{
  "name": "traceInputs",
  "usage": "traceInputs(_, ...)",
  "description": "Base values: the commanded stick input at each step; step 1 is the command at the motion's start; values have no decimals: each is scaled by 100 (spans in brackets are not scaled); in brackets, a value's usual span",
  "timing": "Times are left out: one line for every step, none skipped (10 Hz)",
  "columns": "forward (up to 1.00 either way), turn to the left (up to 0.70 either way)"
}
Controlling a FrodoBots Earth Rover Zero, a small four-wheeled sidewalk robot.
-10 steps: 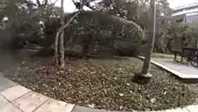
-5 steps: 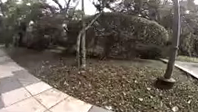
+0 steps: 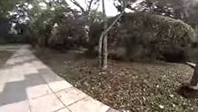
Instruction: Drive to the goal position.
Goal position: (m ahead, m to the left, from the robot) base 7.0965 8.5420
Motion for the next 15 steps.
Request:
traceInputs(0,81)
traceInputs(0,80)
traceInputs(0,79)
traceInputs(0,77)
traceInputs(0,62)
traceInputs(20,23)
traceInputs(63,3)
traceInputs(94,1)
traceInputs(100,0)
traceInputs(100,0)
traceInputs(100,0)
traceInputs(100,0)
traceInputs(100,0)
traceInputs(100,1)
traceInputs(100,3)
